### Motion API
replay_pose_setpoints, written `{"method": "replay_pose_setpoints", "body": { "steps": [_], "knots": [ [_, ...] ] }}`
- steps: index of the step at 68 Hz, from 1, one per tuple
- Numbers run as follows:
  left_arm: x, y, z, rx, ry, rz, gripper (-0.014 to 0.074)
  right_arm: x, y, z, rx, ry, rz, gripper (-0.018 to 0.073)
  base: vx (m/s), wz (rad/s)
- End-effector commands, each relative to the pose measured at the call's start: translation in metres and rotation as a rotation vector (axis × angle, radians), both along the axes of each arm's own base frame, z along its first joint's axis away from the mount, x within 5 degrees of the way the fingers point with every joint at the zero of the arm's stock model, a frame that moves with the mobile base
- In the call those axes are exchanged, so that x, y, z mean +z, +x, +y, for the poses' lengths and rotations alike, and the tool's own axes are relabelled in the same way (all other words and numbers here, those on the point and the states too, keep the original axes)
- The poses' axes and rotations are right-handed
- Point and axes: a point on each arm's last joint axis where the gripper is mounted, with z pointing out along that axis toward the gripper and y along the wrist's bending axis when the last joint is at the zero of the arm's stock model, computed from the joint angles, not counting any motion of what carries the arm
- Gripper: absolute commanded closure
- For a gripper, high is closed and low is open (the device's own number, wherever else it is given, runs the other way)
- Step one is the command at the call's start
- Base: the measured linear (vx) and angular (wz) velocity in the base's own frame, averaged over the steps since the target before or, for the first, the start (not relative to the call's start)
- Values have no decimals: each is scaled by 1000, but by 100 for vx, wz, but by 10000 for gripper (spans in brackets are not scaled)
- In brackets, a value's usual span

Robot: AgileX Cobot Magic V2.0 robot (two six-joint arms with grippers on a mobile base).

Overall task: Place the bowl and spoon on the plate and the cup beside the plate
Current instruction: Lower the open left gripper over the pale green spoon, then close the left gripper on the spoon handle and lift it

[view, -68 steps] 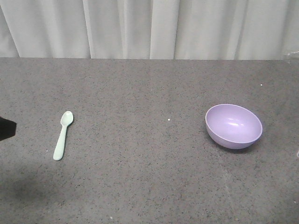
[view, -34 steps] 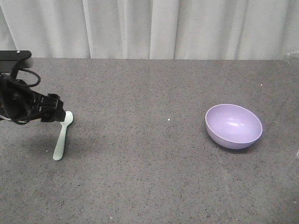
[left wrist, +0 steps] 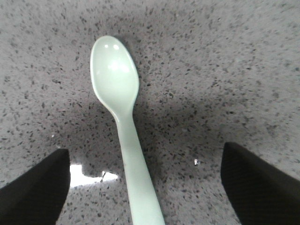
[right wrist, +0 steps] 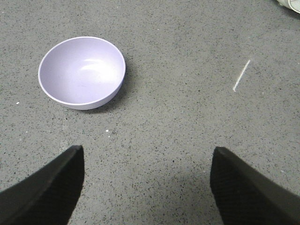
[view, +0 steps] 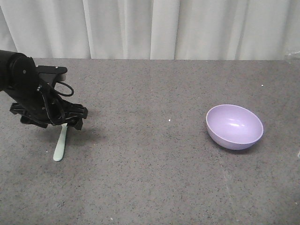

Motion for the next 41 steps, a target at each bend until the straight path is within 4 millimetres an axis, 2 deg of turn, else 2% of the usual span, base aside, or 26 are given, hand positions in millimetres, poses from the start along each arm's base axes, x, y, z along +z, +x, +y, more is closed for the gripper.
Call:
{"method": "replay_pose_setpoints", "body": {
  "steps": [1,41],
  "knots": [
    [19,5,-3,8,-29,-103,-10,13,4,-1,6,-15,-92,10,0,0],
    [-11,19,-6,53,-33,-60,-6,14,4,-1,6,-16,-96,10,0,0]
  ]
}}
